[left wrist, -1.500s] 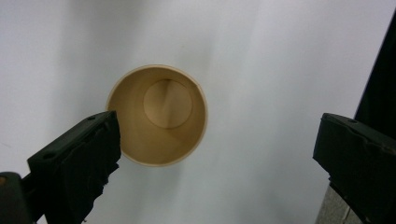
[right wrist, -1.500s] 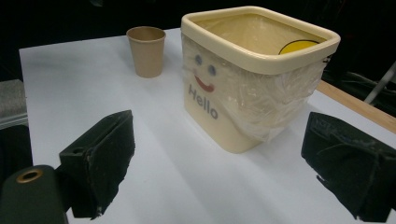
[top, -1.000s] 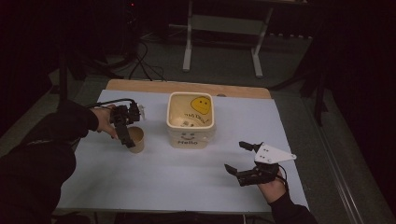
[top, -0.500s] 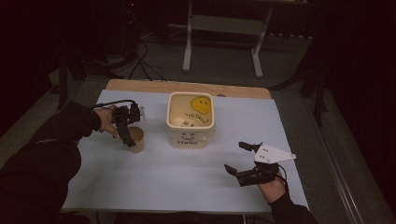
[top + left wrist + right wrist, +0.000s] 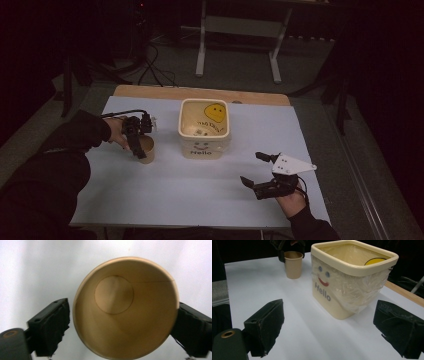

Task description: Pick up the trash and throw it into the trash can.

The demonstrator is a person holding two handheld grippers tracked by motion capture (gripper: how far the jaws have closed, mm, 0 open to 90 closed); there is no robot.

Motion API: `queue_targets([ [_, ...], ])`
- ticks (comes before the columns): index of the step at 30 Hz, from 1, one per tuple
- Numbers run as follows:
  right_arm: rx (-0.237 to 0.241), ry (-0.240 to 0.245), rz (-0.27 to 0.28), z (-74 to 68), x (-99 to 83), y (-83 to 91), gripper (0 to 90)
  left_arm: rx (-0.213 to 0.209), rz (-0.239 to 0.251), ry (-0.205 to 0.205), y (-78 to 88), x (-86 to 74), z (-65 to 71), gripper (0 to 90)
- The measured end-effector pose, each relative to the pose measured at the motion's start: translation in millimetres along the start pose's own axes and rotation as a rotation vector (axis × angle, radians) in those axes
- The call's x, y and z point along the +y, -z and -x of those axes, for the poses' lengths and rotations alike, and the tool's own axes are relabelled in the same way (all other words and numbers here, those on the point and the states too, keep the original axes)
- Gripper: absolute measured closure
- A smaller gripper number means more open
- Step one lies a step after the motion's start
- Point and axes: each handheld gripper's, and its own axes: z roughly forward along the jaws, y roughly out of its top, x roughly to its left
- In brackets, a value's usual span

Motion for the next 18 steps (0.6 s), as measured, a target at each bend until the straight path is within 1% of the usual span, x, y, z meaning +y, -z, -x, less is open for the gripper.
queue_targets([
  [2, -0.001, -0.001, 0.000, 0.1, 0.1, -0.1, 9.5, -0.001, -0.003, -0.010, -0.8, 1.4, -0.2, 12.6],
  [3, 0.001, 0.001, 0.001, 0.2, 0.0, -0.3, 9.5, -0.013, -0.003, -0.010, -1.1, 1.8, -0.5, 14.5],
  [4, 0.001, 0.000, 0.000, 0.3, 0.0, -0.4, 9.5, -0.009, -0.002, -0.016, -1.9, 2.2, -0.1, 15.8],
  [5, 0.000, 0.000, 0.001, 0.4, 0.0, -0.5, 9.5, -0.018, 0.000, -0.020, -2.1, 2.6, -0.3, 16.6],
  [6, 0.002, 0.000, 0.001, 0.6, 0.1, -0.5, 9.5, -0.024, 0.008, -0.019, -2.5, 2.8, -0.2, 19.3],
  [10, -0.001, -0.003, 0.001, 0.6, -0.3, 0.0, 9.5, -0.038, 0.034, -0.009, -1.3, 1.9, -1.8, 22.7],
  [12, -0.002, -0.004, 0.002, 1.0, -0.1, -0.2, 9.5, -0.034, 0.033, -0.006, -0.6, 1.7, -1.8, 24.2],
  [13, -0.003, -0.004, 0.002, 0.9, 0.0, -0.3, 9.5, -0.043, 0.033, -0.002, 0.1, 1.5, -2.2, 24.7],
  [15, -0.002, -0.004, 0.001, 0.9, 0.3, -0.6, 9.5, -0.038, 0.036, 0.000, 3.3, 1.7, -2.4, 24.9],
  [18, -0.003, -0.003, 0.001, 0.9, 0.3, -0.6, 9.5, -0.046, 0.064, 0.012, 12.3, 2.0, -2.5, 25.7],
])
